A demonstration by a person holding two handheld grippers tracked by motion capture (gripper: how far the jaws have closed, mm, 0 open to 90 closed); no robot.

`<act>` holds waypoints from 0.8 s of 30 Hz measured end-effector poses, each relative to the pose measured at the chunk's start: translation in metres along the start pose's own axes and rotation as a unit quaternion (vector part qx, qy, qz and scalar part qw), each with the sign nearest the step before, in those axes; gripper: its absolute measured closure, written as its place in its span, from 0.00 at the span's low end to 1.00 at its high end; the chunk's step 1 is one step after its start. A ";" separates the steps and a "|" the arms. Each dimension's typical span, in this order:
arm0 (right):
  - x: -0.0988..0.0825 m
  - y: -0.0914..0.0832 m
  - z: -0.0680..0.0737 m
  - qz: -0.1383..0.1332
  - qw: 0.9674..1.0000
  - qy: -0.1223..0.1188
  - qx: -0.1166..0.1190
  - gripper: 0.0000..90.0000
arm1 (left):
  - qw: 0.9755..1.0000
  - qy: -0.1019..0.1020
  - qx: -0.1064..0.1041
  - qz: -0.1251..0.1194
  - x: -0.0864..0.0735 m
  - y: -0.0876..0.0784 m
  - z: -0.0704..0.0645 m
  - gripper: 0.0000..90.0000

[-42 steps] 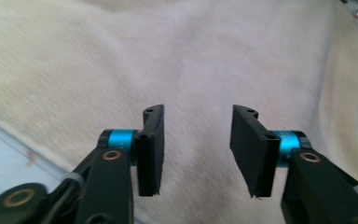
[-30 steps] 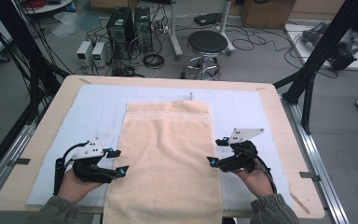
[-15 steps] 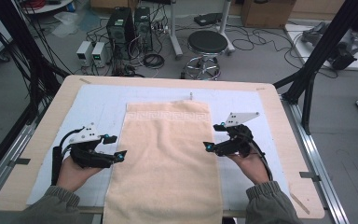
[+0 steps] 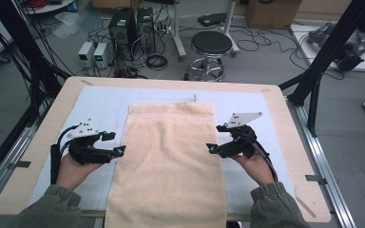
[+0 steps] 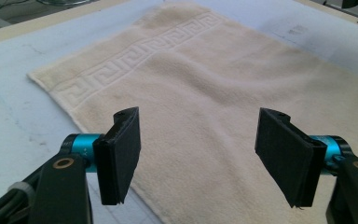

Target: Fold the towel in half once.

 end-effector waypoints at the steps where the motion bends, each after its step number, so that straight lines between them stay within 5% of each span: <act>1: 0.001 0.000 -0.001 0.005 1.000 0.002 0.000 0.22 | 1.000 0.002 -0.001 0.001 0.003 -0.001 0.003 0.35; 11: 0.023 0.005 -0.034 -0.004 1.000 0.015 -0.026 0.23 | 0.999 0.011 0.030 0.003 0.036 0.012 0.036 0.36; 19: 0.014 0.036 -0.071 0.005 0.997 0.053 -0.058 0.23 | 0.998 -0.024 0.060 0.019 0.019 0.047 0.066 0.39; 24: 0.010 0.051 -0.082 0.003 0.996 0.057 -0.073 0.24 | 0.996 -0.008 0.086 0.026 0.005 0.071 0.073 0.41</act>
Point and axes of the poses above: each handheld gripper's, and its own axes: y roughly forward along the jaws, x roughly out of its top, z roughly to its left, the point moved 9 cm from there along y, roughly forward along the jaws, and after that the axes turned 9 degrees about y, right-handed, at the moved point
